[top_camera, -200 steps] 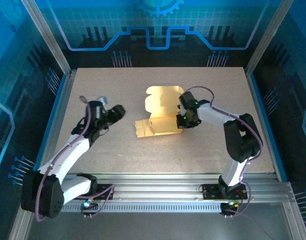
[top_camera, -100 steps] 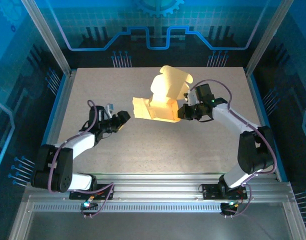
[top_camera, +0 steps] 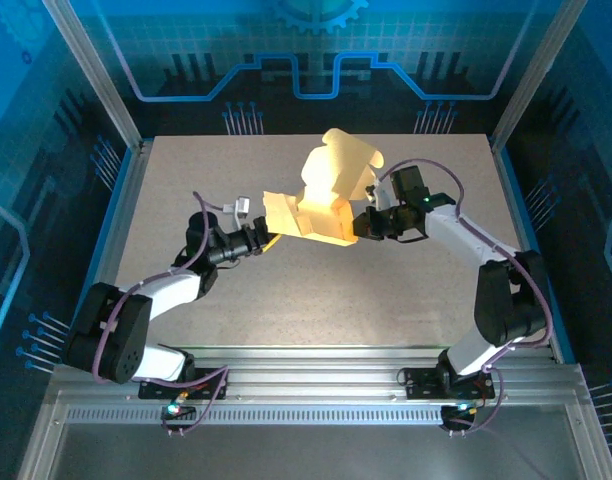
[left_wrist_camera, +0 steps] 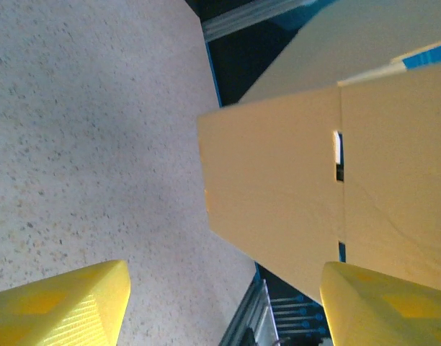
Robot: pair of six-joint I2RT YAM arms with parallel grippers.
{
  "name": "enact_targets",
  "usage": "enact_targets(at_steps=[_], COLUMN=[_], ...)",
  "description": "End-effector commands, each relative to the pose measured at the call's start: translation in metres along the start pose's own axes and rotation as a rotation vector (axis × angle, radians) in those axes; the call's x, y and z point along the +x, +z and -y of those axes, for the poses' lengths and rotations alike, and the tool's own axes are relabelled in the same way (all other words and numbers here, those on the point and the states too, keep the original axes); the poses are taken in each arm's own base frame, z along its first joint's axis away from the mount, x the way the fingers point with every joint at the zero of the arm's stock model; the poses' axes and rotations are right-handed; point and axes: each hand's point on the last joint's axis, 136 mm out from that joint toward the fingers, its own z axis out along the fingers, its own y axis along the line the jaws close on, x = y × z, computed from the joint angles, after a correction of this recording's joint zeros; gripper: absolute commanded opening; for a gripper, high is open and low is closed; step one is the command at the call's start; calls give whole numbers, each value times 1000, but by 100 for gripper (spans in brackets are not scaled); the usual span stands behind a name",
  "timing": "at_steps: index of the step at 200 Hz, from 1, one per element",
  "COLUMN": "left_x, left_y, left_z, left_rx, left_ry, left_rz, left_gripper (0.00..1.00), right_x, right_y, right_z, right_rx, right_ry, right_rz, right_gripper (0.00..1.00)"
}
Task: Fold the paper box
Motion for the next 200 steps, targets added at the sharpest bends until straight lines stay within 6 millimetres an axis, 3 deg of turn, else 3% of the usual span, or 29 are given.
enact_targets(at_steps=[1, 42, 137, 200], left_x=[4, 3, 12, 14], left_y=[-6, -11, 2, 12], left_z=[15, 30, 29, 6], left_rx=[50, 52, 30, -81], left_ry=[25, 49, 25, -24], left_rz=[5, -3, -49, -99], left_gripper=[72, 72, 72, 72], right_x=[0, 9, 16, 14], right_y=[2, 17, 30, 19], right_z=[-1, 4, -6, 2], right_rx=[11, 54, 123, 387], right_ry=[1, -9, -79, -217], right_rz=[-19, -61, -104, -77], right_gripper=[0, 0, 0, 0])
